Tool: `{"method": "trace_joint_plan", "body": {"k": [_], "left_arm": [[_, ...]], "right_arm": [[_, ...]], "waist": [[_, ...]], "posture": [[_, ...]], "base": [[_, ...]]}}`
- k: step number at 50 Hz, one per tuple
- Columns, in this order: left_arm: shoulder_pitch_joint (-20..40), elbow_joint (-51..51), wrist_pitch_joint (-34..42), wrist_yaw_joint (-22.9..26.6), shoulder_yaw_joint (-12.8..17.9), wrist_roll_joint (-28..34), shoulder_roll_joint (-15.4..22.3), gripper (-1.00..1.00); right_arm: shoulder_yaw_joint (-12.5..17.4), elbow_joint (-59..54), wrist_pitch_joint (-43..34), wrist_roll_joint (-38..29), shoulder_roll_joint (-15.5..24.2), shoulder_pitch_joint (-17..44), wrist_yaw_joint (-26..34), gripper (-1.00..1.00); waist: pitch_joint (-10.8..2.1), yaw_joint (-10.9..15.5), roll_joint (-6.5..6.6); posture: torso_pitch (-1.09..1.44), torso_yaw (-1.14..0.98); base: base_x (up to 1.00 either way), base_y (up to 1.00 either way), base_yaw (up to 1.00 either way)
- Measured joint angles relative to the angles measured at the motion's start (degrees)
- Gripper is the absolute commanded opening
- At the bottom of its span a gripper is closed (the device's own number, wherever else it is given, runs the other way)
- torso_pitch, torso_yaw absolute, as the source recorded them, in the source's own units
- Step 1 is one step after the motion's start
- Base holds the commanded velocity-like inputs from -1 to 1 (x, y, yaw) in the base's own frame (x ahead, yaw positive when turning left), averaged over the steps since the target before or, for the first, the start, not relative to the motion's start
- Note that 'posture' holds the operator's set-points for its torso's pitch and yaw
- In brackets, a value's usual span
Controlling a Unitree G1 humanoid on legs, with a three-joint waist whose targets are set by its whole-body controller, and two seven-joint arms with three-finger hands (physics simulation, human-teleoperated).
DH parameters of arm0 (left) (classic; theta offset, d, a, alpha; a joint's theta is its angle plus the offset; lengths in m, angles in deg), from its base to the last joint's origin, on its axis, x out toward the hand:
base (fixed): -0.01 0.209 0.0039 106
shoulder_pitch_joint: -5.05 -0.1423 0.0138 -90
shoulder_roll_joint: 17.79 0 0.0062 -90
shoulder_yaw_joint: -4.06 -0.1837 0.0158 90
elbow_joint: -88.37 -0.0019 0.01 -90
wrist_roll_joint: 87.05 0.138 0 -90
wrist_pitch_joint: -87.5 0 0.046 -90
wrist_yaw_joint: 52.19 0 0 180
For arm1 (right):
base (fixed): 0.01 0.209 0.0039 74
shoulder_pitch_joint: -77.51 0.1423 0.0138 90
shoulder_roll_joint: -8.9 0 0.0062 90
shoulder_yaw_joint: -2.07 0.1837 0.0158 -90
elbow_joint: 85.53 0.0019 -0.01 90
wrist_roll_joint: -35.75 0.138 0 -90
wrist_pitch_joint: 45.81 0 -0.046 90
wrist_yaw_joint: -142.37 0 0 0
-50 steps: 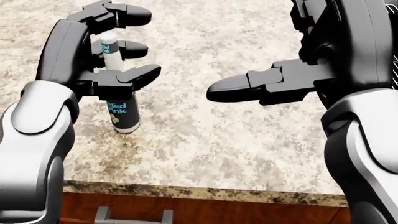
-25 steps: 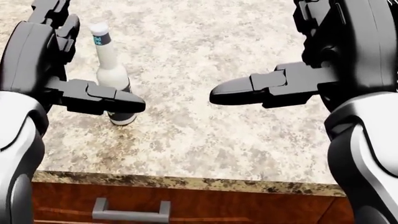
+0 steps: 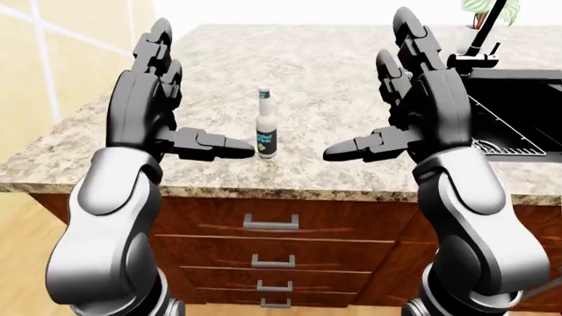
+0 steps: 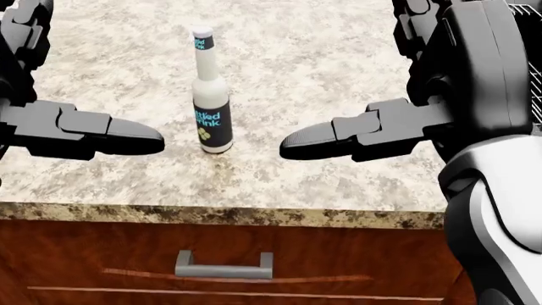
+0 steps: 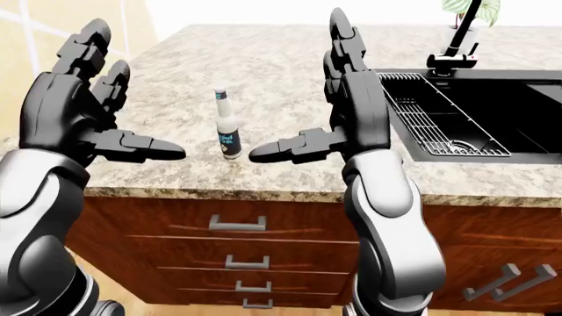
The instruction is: Move the drinks to the dining counter.
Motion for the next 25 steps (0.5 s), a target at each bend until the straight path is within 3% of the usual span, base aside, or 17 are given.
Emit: {"method": "trace_joint_plan", "body": {"k": [1, 3, 5, 7, 9, 12, 14, 15, 16, 19, 22, 25], "left_arm": [[0.3, 0.4, 0.5, -0.1, 0.0, -0.2, 0.2, 1.0], [0.3, 0.8, 1.5, -0.4, 0.6, -0.4, 0.6, 1.0], [0.6, 1.2, 3.3, -1.0, 0.7, -0.2, 0.6, 1.0], [1.4, 1.9, 4.3, -1.3, -0.4, -0.2, 0.4, 1.0], [1.6, 3.7, 4.5, -1.3, -0.7, -0.3, 0.4, 1.0], [2.4, 4.4, 4.8, -1.2, -1.1, -0.2, 0.2, 1.0], [2.8, 3.8, 5.0, -1.1, -1.7, 0.0, 0.0, 1.0], [3.1, 3.6, 4.9, -1.0, -2.0, 0.1, 0.0, 1.0], [2.8, 3.5, 4.7, -1.0, -2.5, 0.2, -0.6, 1.0], [1.5, 3.2, 4.3, -0.3, -4.3, 0.3, -1.5, 1.0], [1.6, 2.4, 3.6, 0.2, -5.2, 1.1, -2.1, 1.0], [1.3, 2.2, 3.0, 0.9, -6.1, 1.8, -2.9, 1.0]], "right_arm": [[0.0, 0.0, -0.1, -0.2, -0.1, 0.1, 0.1, 1.0], [-0.7, -0.2, 0.0, -0.3, -0.9, -0.5, 0.5, 1.0], [-1.0, -0.8, -0.9, 0.4, -1.4, -0.8, 1.1, 1.0], [0.7, -0.5, -2.7, 1.8, -2.2, -0.4, 1.0, 1.0], [1.8, 0.5, -3.2, 3.8, -2.4, 0.4, 0.6, 1.0], [3.0, 2.3, -3.4, 6.5, -1.5, 1.0, -0.7, 1.0], [3.8, 2.4, -3.2, 8.1, -0.9, 1.5, -1.7, 1.0], [4.1, 2.2, -3.0, 8.8, -0.6, 1.7, -2.3, 1.0], [4.3, 1.9, -2.8, 9.4, -0.2, 1.2, -2.8, 1.0], [4.9, 1.2, -2.4, 10.9, 0.7, -0.4, -4.2, 1.0], [5.4, 0.4, -2.2, 12.2, 1.2, -0.1, -5.6, 1.0], [6.4, 0.0, -2.2, 13.4, 2.0, 0.0, -7.2, 1.0]], "waist": [[-0.12, 0.3, 1.26], [0.34, 1.6, 1.37], [-0.38, 2.0, 2.37], [0.83, 2.0, 1.63], [2.29, 0.3, -0.38], [2.93, -1.0, -3.78], [2.31, -1.0, -5.43], [1.39, -1.0, -6.68], [0.8, -1.6, -7.05], [-0.03, -2.4, -4.46], [1.6, -2.6, -0.98], [2.77, -2.5, 1.54]], "posture": [[0.0, 0.0], [0.0, 0.0], [0.0, 0.0], [0.0, 0.0], [0.0, 0.0], [0.0, 0.0], [0.0, 0.0], [0.0, 0.0], [0.0, 0.0], [0.0, 0.0], [0.0, 0.0], [0.0, 0.0]], "base": [[-1.0, 0.12, 0.0], [-0.99, 0.11, 0.0], [-0.34, -0.13, 0.0], [0.0, -0.39, -0.5], [0.0, 0.0, -1.0], [0.0, 0.0, -1.0], [0.0, 0.0, -1.0], [0.0, 0.0, -1.0], [0.0, 0.0, -1.0], [0.0, 0.0, -1.0], [0.0, 0.0, -1.0], [0.0, 0.0, -1.0]]}}
